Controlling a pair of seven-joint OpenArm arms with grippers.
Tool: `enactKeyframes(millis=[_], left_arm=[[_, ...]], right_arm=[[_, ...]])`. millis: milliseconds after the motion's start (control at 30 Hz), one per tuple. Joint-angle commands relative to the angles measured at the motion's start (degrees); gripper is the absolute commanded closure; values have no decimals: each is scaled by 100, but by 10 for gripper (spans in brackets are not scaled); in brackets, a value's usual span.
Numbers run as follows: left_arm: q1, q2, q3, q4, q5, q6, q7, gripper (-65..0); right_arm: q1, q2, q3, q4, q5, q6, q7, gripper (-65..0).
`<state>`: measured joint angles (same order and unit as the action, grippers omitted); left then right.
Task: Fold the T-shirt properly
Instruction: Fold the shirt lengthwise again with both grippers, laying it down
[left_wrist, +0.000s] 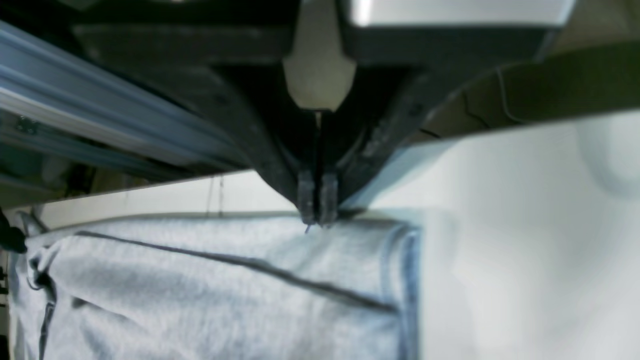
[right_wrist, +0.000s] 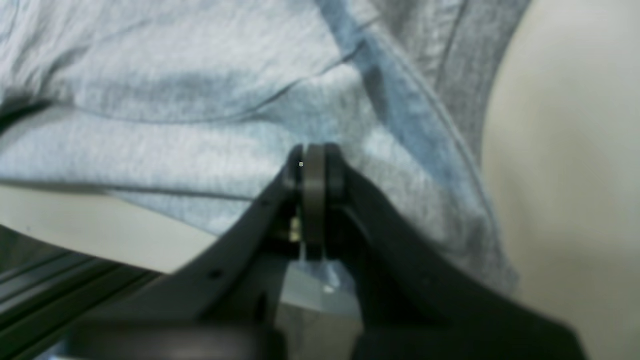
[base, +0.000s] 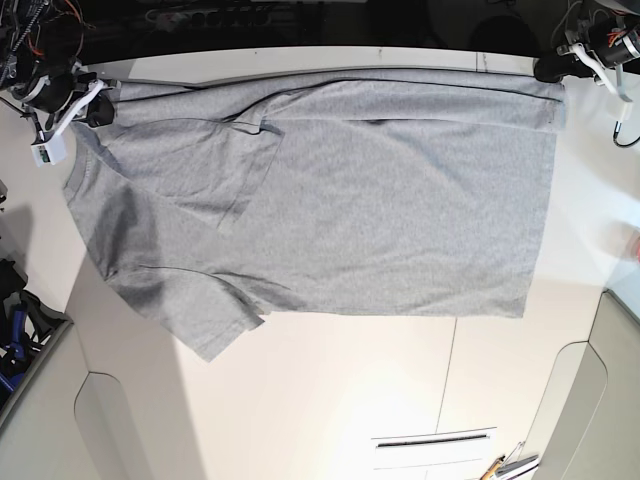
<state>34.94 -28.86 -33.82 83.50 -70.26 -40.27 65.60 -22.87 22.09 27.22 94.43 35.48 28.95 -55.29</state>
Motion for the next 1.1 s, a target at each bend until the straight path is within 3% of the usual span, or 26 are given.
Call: enactKeyframes(millis=[0,133,333,367,467,500,633,867,1067], left_arm=[[50,-79,-39,44,-133,27,125,0],[44,-81,-39,199,-697,27,378,0],[39,-81,-39,872,-798,27,404,0],[24,-79,-39,990,-796,27,404,0],[-79,-76,-39,1303,-793,27,407,0],[-136,-76,-37,1370,-793,27,404,-38],[-411,-66,-37,1440,-791,27,358,-223],[-734,-68,-37,1438,-614,27,240,-238],[-732,-66,-37,1436,-511,27,149,-238]], right_arm=[[13,105,111,68,127,-20,-4,0],[136,105,337,138,487,153,-7,0],[505,105,498,638,481,146,-2,0],[603,105,498,726,459,146,9,-38],[1016,105,496,863,120,146,293,-237],[1193,105,496,852,-63,142,450,-280],[1921,107,496,588,-743,101,850,-313],[3425,323,146,-1641,-809,151,1040,-332],[4553,551,-721,-3847,-988,293,1720,-332]])
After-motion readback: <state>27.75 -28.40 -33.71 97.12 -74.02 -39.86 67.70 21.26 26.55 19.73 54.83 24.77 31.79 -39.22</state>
